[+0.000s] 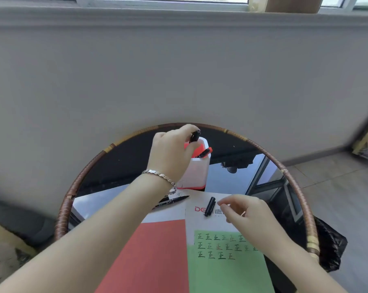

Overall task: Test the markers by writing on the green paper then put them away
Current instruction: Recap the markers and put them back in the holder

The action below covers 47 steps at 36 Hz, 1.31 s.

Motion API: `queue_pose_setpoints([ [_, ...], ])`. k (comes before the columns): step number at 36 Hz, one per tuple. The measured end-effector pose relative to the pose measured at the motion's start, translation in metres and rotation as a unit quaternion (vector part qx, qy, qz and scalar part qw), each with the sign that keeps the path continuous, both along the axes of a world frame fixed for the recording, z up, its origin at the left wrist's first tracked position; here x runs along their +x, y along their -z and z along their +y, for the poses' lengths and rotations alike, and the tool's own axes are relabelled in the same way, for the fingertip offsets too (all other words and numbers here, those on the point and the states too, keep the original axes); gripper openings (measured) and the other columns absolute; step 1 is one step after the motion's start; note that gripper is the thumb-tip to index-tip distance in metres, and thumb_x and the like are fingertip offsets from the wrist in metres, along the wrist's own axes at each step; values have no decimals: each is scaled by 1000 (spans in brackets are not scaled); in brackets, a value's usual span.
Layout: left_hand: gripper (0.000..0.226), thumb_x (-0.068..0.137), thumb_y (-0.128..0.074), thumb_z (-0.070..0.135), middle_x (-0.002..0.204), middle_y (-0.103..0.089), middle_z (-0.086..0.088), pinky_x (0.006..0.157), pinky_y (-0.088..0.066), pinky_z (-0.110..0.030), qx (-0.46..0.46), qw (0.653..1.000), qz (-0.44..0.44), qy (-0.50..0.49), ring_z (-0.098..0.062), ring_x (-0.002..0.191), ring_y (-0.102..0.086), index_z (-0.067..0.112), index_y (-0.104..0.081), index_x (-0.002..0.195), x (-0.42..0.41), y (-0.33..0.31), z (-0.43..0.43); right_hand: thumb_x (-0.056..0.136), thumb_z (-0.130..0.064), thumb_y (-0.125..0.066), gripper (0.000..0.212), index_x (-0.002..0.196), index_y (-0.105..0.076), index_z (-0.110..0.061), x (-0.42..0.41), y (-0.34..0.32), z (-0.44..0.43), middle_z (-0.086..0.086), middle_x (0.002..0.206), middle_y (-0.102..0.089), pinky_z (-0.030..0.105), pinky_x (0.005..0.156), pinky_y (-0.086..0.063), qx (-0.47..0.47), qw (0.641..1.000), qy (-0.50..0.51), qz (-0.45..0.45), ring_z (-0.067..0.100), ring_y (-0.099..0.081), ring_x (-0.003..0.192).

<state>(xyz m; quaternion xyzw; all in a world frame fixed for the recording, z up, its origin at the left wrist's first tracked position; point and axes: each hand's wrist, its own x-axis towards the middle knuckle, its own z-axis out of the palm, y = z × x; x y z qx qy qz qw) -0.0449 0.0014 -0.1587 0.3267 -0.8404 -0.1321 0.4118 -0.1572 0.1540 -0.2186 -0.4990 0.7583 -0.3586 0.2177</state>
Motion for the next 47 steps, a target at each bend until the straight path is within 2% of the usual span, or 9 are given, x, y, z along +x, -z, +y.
queue_pose_setpoints([
  [3, 21, 89, -55, 25, 101, -66, -4, 90, -21, -27, -26, 995, -90, -28, -21, 101, -54, 19, -64, 108, 3, 11, -6, 87, -25, -55, 16, 82, -67, -33, 3, -1, -3, 0, 70, -66, 27, 63, -47, 2, 1000, -6, 21, 9, -52, 61],
  [6, 26, 87, -57, 20, 110, -65, -4, 96, -27, -37, -51, 993, -102, -18, -23, 113, -52, 15, -63, 112, 17, 20, -5, 87, -24, -54, 15, 93, -68, -28, 4, 2, -9, -11, 69, -60, 22, 60, -43, 7, 999, -7, 44, 3, -49, 60],
  [10, 25, 80, -52, 19, 101, -63, -5, 79, -35, -33, -99, 993, -53, -27, -19, 96, -49, 11, -65, 100, 47, 38, 11, 86, -36, -53, 26, 110, -59, -30, 5, 11, -20, -14, 81, -54, 23, 62, -38, 51, 994, -2, 101, 2, -49, 73],
  [15, 11, 67, -75, 13, 66, -60, 0, 50, -36, -30, -67, 982, -174, -39, -23, 55, -54, 13, -64, 69, 73, 76, 20, 88, -44, -49, 40, 124, -46, -27, 12, 16, -33, -6, 91, -51, 27, 67, -42, 116, 982, 9, 152, 10, -46, 87],
  [24, 29, 43, -86, 6, 56, -57, -3, 43, -45, -30, -22, 964, -261, -32, -27, 51, -53, 10, -64, 62, 78, 94, 17, 80, -32, -59, 32, 108, -54, -17, 14, 17, -44, 0, 89, -64, 23, 52, -36, 125, 986, 53, 96, 17, -57, 77],
  [33, 31, 39, -87, 4, 51, -52, -5, 39, -46, -32, -30, 955, -293, -18, -27, 48, -51, 10, -58, 51, 77, 94, 14, 72, -23, -65, 33, 104, -57, -18, 14, 12, -34, -3, 82, -63, 30, 66, -49, 97, 991, 92, 6, 16, -64, 75],
  [39, 18, 69, -77, 9, 59, -50, -2, 50, -35, -30, -11, 980, -197, -17, -22, 56, -44, 9, -59, 66, 78, 74, 32, 72, -15, -65, 15, 85, -64, -24, 13, -4, -12, -4, 77, -64, 22, 61, -46, 16, 992, 98, -81, 13, -63, 73],
  [42, 8, 90, -52, 21, 66, -49, 6, 55, -31, -25, 111, 988, -110, 7, -10, 59, -40, 17, -54, 83, 83, 61, 53, 80, -10, -60, 18, 83, -65, -27, 13, -10, 3, -2, 70, -67, 16, 50, -44, -20, 990, 69, -119, 9, -60, 58],
  [47, 13, 87, -56, 19, 69, -56, 4, 51, -37, -18, 259, 963, 16, 70, -8, 56, -44, 29, -56, 79, 87, 57, 76, 81, -5, -64, 15, 81, -69, -19, 16, -14, 17, -2, 67, -70, 13, 54, -48, -98, 977, 67, -177, 4, -59, 58],
])
